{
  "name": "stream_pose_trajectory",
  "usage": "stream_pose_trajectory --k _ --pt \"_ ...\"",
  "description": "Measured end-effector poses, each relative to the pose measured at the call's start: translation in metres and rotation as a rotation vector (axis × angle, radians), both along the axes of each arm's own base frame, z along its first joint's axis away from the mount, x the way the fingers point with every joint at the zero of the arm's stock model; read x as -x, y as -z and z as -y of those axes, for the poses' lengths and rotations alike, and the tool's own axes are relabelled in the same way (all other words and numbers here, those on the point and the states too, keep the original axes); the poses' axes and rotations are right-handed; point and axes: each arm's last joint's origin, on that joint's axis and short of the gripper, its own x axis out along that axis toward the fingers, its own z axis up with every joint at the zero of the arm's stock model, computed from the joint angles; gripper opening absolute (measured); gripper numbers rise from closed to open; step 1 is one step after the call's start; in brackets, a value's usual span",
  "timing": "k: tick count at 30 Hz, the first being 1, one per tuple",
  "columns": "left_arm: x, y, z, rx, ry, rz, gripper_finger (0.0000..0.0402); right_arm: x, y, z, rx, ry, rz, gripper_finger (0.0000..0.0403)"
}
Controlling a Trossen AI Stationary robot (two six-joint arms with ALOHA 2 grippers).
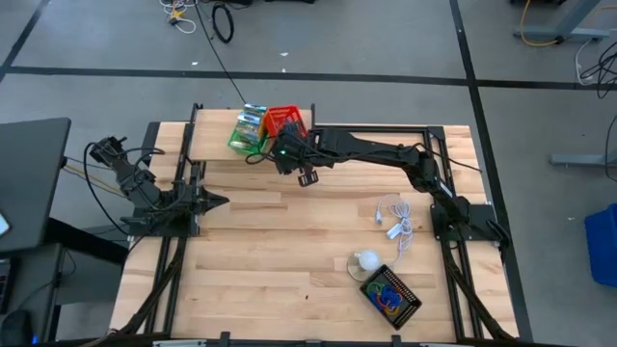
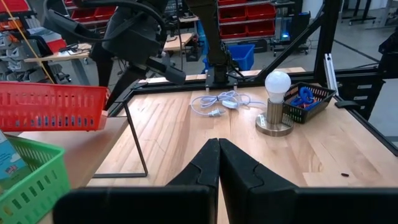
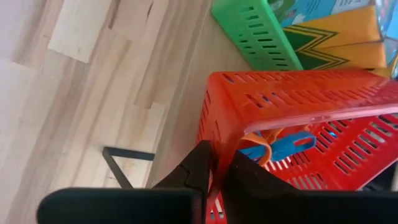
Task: Pick & Place Office Desk Supplies
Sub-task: Put the red basket on the shelf
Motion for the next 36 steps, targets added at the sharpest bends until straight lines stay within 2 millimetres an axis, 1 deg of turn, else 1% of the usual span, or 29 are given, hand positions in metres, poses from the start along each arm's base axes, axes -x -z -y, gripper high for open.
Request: stream_pose_trajectory --k 11,14,21,24,29,34,36 --pt "0.000 0.000 0.000 0.015 -0.002 0.003 0.0009 -0.004 -0.002 -0.005 0.036 -0.043 0.013 0.0043" --pt "0.000 0.000 0.000 0.020 -0.003 0.003 0.0009 -0.004 -0.002 -0.005 0.034 -0.045 0.021 0.0064" --pt "0.000 -0.001 0.000 0.031 -0.011 0.012 0.0018 -0.004 -0.002 -0.006 0.014 -0.058 0.019 0.0135" --pt "0.000 -0.002 0.000 0.030 -0.010 0.018 0.0023 -0.004 -0.002 -0.005 0.034 -0.044 0.011 0.0153" --pt "0.000 -0.003 0.000 0.029 -0.011 0.026 0.0027 -0.004 -0.003 -0.006 0.064 -0.035 0.008 0.0160" --pt "0.000 -0.003 0.000 0.028 -0.020 0.027 0.0027 -0.012 -0.009 -0.014 0.103 -0.024 0.109 0.0159" --pt "0.000 -0.003 -0.001 0.027 -0.032 0.029 0.0027 -0.014 -0.012 -0.015 0.121 -0.035 0.131 0.0147"
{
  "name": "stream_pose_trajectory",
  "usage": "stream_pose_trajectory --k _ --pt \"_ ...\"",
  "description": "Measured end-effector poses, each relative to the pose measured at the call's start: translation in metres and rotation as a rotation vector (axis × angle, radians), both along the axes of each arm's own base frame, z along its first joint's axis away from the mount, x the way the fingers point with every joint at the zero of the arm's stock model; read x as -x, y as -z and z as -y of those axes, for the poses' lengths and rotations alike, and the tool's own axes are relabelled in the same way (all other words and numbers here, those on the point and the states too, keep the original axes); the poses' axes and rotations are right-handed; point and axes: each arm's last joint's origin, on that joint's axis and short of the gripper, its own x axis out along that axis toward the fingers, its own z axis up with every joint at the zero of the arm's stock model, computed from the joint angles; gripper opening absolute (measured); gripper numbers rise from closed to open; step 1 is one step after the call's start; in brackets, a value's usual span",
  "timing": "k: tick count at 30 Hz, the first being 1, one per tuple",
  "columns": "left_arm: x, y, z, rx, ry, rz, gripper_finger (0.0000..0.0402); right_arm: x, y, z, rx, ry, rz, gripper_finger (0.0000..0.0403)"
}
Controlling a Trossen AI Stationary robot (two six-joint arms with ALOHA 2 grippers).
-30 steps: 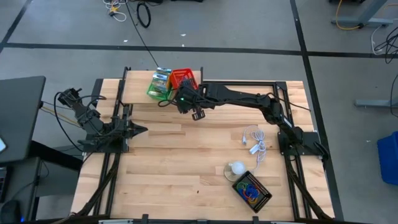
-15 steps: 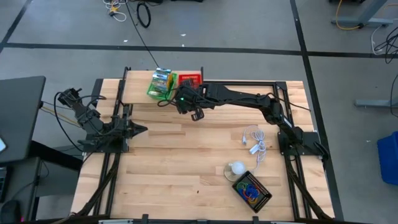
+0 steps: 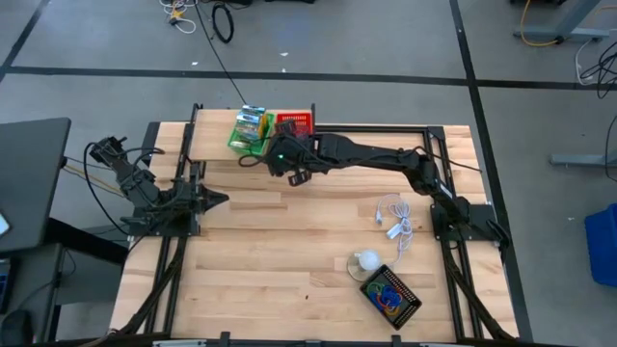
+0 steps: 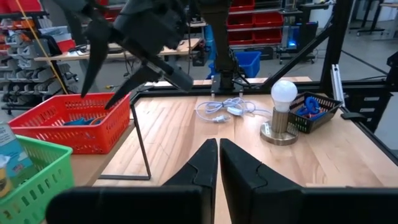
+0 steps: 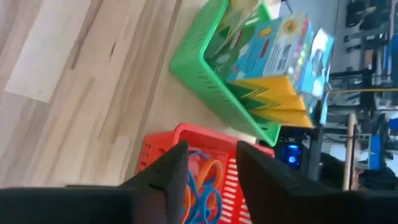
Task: Pick & Place Office Desk Supplies
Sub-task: Put the red basket on the shelf
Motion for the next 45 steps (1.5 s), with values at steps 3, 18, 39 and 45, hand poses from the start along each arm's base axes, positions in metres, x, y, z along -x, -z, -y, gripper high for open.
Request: stream_pose_trajectory --k 3,18,39,45 --pt "0.000 0.000 0.000 0.007 -0.004 0.002 0.0027 0.000 -0.002 0.002 0.016 -0.002 0.002 0.0091" --pt "-0.005 0.003 0.001 0.053 -0.158 0.009 0.0004 0.005 -0.008 0.027 -0.121 0.049 0.097 0.0002" --pt "-0.074 0.021 0.002 -0.024 -0.321 -0.248 0.0001 0.067 -0.019 0.040 -0.293 0.405 -0.099 0.0000" --pt "-0.081 0.022 -0.004 0.040 -0.275 -0.265 0.0001 0.072 0.006 0.080 -0.316 0.475 -0.142 0.0000"
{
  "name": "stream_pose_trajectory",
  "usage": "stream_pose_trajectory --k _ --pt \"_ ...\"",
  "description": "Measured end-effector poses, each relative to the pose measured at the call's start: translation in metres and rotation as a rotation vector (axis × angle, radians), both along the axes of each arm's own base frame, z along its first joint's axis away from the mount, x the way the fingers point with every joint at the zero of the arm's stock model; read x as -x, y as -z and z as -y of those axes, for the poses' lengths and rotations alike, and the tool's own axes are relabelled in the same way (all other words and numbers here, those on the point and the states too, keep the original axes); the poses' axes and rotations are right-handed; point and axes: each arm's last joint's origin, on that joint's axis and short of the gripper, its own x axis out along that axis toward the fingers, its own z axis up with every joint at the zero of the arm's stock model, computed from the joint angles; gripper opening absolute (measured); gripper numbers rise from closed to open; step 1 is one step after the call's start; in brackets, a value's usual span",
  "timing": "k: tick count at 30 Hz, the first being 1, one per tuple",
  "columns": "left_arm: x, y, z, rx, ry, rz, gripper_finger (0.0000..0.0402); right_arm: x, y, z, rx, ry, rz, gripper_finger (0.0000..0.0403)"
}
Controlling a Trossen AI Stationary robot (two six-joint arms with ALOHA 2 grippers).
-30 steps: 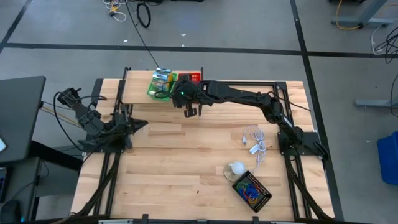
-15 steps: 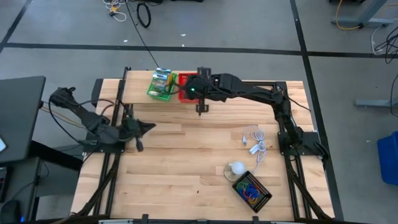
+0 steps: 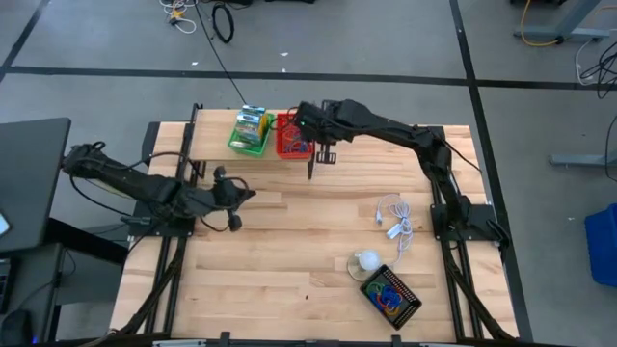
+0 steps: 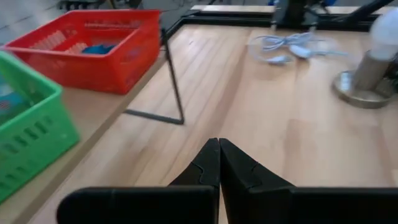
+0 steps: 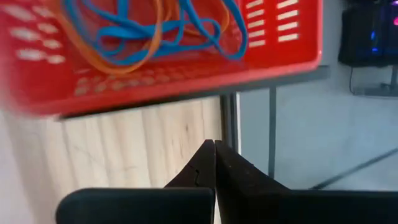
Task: Pick & Place Office Desk Supplies
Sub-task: Put the red basket on the shelf
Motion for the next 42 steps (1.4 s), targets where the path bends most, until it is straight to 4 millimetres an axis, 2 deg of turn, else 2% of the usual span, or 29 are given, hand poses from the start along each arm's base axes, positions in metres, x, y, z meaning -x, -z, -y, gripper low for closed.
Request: stream_pose_trajectory --k 6,20,30,35,42 --pt "0.000 -0.004 0.009 -0.020 0.073 0.032 0.0001 -0.007 0.013 0.020 -0.009 -0.079 0.060 0.0000" --pt "0.002 -0.006 0.015 -0.035 0.108 0.039 0.0001 -0.028 0.005 0.025 -0.037 -0.270 0.298 0.0000" --pt "0.002 -0.006 0.015 -0.028 0.115 0.044 0.0001 -0.040 0.034 0.037 -0.041 -0.295 0.247 0.0000" --pt "0.001 -0.007 0.015 -0.036 0.121 0.049 0.0001 -0.046 0.032 0.039 0.000 -0.362 0.286 0.0000" --pt "0.001 -0.007 0.015 -0.044 0.127 0.046 0.0001 -0.048 0.029 0.044 -0.061 -0.432 0.372 0.0000"
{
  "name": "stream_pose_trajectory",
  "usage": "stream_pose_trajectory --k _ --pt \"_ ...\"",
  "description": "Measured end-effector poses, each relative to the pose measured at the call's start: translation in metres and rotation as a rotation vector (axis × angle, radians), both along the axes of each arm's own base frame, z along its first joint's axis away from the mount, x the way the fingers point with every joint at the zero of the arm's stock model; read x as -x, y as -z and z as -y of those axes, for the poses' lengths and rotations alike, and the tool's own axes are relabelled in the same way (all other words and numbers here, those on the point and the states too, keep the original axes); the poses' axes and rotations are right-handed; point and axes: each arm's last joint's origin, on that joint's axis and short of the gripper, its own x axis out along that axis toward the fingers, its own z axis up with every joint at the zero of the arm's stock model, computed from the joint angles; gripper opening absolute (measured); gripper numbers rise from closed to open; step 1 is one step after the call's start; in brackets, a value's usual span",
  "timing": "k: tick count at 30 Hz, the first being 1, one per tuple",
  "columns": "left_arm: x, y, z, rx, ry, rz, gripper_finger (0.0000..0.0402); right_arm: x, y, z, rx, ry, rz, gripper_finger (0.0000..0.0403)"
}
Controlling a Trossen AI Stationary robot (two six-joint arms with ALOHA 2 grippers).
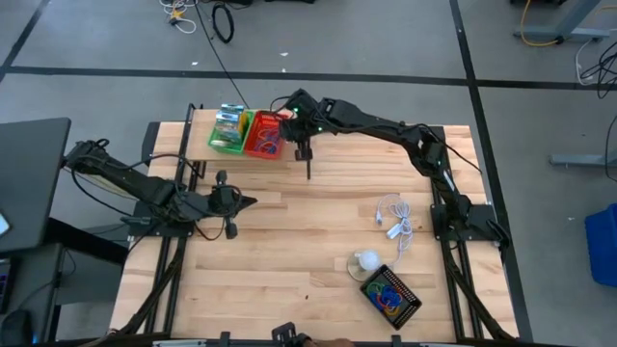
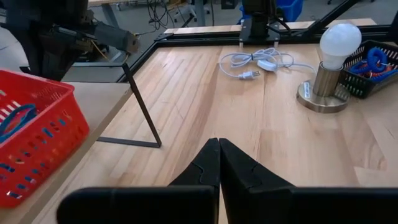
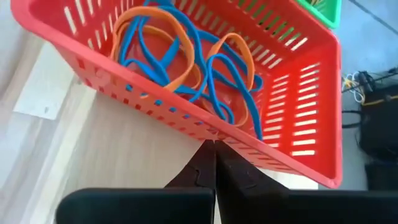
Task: Pick & Place Office Desk Supplies
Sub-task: Put the red basket on the shelf
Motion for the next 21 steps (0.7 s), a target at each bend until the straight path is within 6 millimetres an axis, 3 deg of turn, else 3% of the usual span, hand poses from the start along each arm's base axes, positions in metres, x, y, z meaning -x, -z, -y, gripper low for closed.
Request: stream_pose_trajectory --k 9,17,21 --pt "0.000 -0.001 0.000 0.001 0.001 0.008 0.0001 -0.004 0.008 0.004 0.007 0.023 0.001 0.0000" --pt "0.000 -0.001 0.000 -0.003 0.003 0.012 0.0001 -0.008 0.002 0.011 0.043 -0.040 0.085 0.0000" --pt "0.000 -0.001 0.000 -0.004 0.003 0.012 0.0001 -0.013 0.011 0.015 0.023 -0.069 0.104 0.0000"
